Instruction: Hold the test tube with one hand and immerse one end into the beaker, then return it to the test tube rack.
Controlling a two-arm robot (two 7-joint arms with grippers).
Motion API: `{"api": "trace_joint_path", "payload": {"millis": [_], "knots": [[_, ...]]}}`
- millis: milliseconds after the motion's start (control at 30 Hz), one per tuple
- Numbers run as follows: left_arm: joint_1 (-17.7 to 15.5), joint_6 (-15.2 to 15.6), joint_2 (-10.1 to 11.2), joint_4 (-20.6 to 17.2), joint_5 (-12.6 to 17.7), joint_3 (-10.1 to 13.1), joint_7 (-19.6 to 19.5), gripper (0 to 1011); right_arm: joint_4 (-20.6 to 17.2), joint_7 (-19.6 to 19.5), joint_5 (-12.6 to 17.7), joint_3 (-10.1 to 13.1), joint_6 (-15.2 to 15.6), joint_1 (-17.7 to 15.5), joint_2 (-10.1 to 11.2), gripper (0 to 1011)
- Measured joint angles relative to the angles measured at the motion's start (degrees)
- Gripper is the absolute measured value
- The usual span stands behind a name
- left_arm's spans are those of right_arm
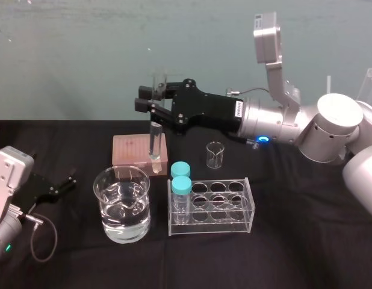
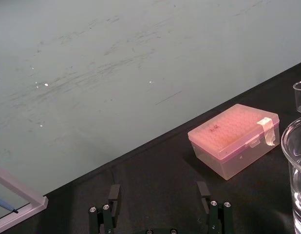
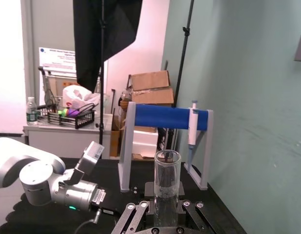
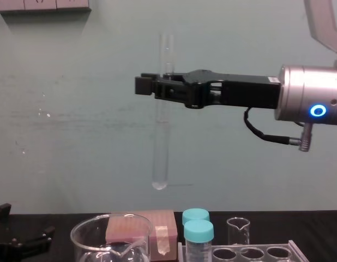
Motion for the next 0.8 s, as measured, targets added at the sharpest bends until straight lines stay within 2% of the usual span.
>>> {"api": "trace_joint_path", "payload": {"millis": [800], "knots": [[0.0,0.0,0.0,0.0,0.0,0.0,0.0,1000,3.2,1.4,0.3,-4.4,0.3,2.0,-3.9,241]]}}
